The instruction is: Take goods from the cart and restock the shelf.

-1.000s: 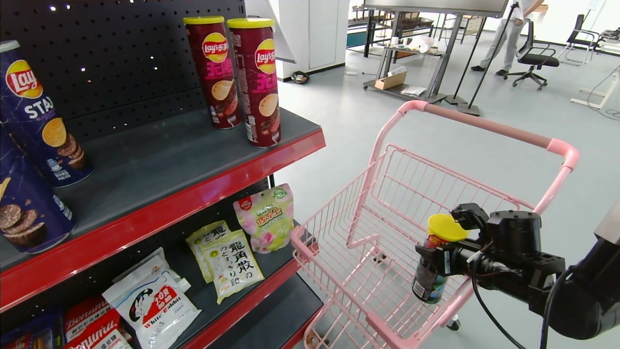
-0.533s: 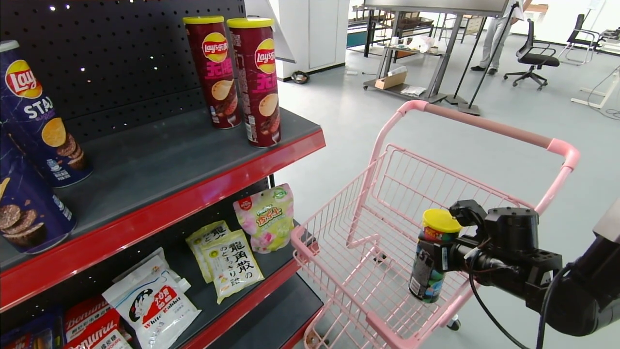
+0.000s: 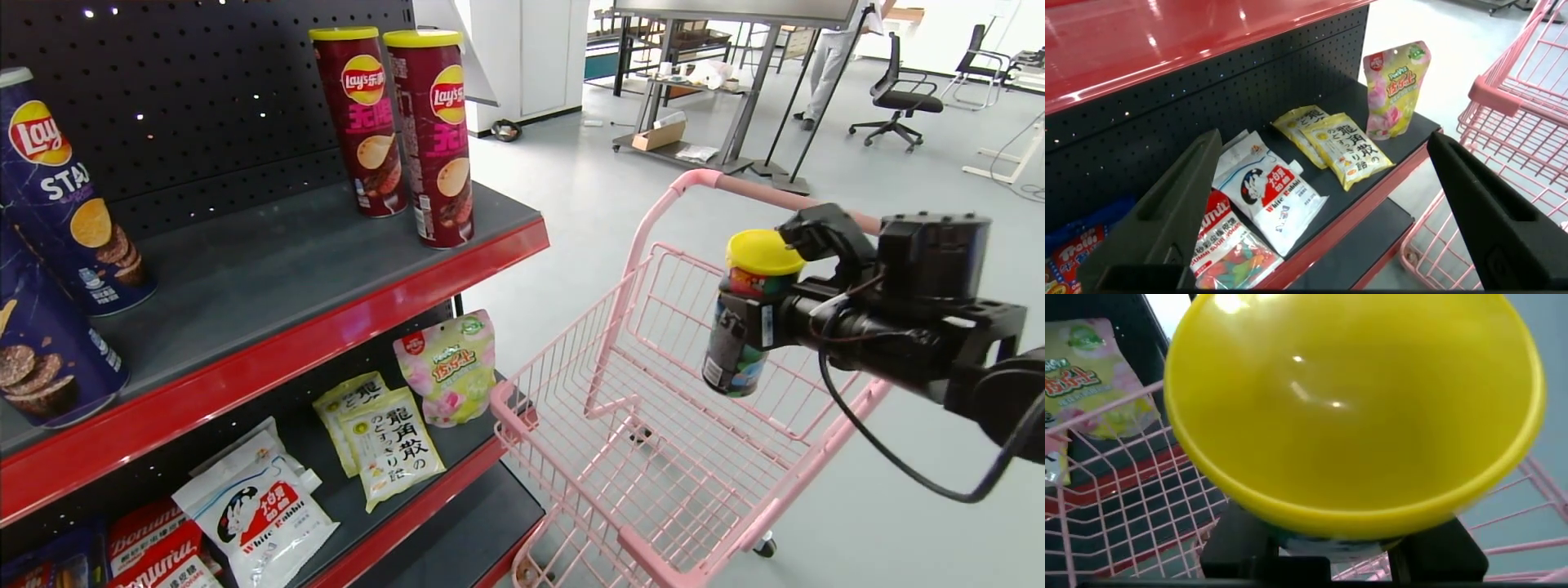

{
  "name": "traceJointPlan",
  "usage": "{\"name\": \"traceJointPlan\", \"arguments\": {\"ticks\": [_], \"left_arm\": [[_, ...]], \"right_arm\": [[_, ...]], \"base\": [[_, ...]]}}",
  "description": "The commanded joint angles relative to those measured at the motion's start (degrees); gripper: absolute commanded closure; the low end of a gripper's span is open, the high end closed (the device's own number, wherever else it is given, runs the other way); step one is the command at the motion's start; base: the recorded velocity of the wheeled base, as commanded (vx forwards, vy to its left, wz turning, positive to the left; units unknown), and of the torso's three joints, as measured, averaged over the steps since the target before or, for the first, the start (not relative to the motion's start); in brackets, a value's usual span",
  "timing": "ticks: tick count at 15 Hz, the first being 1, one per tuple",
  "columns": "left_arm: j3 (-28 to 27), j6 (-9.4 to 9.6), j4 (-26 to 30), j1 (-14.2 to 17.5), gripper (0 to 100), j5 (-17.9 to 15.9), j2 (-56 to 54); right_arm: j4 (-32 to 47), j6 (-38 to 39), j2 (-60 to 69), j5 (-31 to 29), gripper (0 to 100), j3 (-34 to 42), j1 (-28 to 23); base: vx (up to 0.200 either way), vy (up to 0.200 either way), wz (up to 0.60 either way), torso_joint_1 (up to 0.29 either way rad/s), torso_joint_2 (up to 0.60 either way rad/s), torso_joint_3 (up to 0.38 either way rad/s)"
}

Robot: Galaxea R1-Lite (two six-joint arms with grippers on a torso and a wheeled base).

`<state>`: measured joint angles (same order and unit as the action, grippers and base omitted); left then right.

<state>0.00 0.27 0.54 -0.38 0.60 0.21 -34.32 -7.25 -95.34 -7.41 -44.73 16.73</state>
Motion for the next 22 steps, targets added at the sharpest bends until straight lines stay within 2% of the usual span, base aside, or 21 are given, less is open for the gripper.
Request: {"name": "traceJointPlan", "arguments": {"ticks": [1,4,6,9,12,22], "left_arm": [[0.0,0.0,-0.01,0.03,0,0.02,-0.03],[0.0,0.0,-0.01,0.03,0,0.02,-0.03],[0.0,0.08,-0.01,0.03,0,-0.86,-0.03],[0.0,0.08,-0.01,0.03,0,-0.86,-0.03],[-0.09,0.08,-0.01,0.03,0,-0.86,-0.03],[-0.09,0.08,-0.01,0.03,0,-0.86,-0.03]], "right_arm": [[11.2,-0.48,15.71,-1.47,100,-2.47,1.03],[22.01,-0.83,29.95,-1.55,100,3.51,-0.03],[25.35,-2.33,36.63,-1.11,100,7.11,-3.98],[25.62,-2.77,41.64,-1.11,100,10.8,-7.41],[25.62,-2.77,44.37,-1.11,100,13.44,-7.67],[25.62,-2.77,43.84,0.29,100,14.32,-7.67]], "base": [[0.0,0.0,0.0,0.0,0.0,0.0],[0.0,0.0,0.0,0.0,0.0,0.0],[0.0,0.0,0.0,0.0,0.0,0.0],[0.0,0.0,0.0,0.0,0.0,0.0],[0.0,0.0,0.0,0.019,-0.05,-0.037],[0.0,0.0,0.0,0.195,-0.53,-0.329]]}}
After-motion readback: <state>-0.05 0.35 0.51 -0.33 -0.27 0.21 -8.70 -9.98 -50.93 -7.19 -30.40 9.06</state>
